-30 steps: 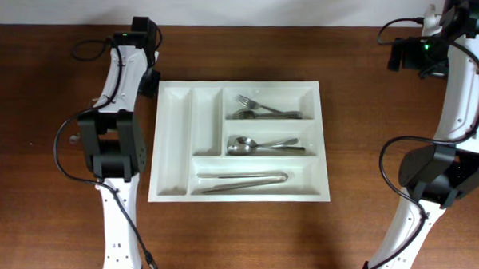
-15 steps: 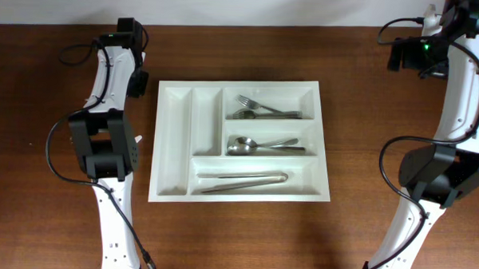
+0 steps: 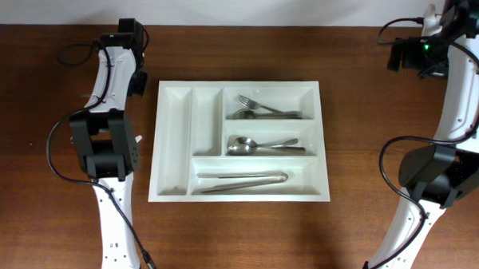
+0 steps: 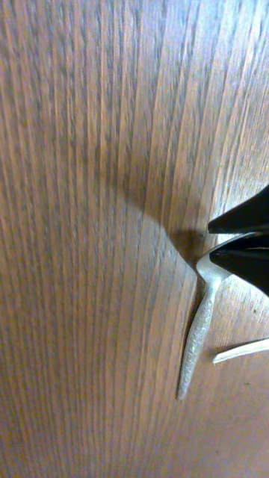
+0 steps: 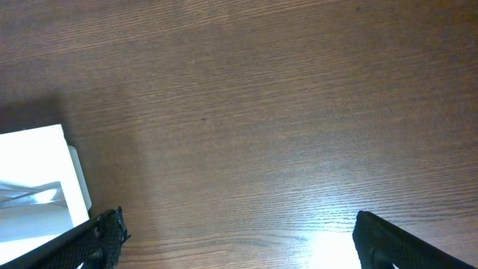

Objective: Pack container
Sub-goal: 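Lower the left gripper and close it on the spoon's handle, then lift the spoon with the left gripper and carry it over the tray, then lower the spoon into the left compartment and open the left gripper, then move the left gripper back to the left over the table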

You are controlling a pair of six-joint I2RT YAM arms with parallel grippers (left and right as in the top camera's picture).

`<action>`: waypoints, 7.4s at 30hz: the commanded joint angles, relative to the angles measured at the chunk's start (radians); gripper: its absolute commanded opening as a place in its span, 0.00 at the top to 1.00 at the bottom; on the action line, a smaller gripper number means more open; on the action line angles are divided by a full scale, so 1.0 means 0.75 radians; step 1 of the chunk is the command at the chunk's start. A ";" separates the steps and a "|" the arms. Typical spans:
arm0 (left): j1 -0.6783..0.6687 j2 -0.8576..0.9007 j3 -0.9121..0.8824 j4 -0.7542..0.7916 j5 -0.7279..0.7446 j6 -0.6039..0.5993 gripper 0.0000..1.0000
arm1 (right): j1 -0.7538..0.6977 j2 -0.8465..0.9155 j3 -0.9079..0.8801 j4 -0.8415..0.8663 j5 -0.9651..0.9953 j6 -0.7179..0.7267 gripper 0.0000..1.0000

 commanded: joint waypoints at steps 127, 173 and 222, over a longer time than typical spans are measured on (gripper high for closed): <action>-0.333 -0.609 -0.537 -0.213 0.651 1.197 0.98 | -0.002 -0.022 0.018 0.000 -0.008 0.015 0.01; -0.228 -0.609 -0.871 -0.034 0.765 1.200 0.33 | -0.002 -0.022 0.018 0.000 -0.008 0.015 0.01; 0.312 -0.606 -0.513 -0.292 0.566 -0.219 0.01 | -0.002 -0.022 0.018 0.000 -0.008 0.015 0.01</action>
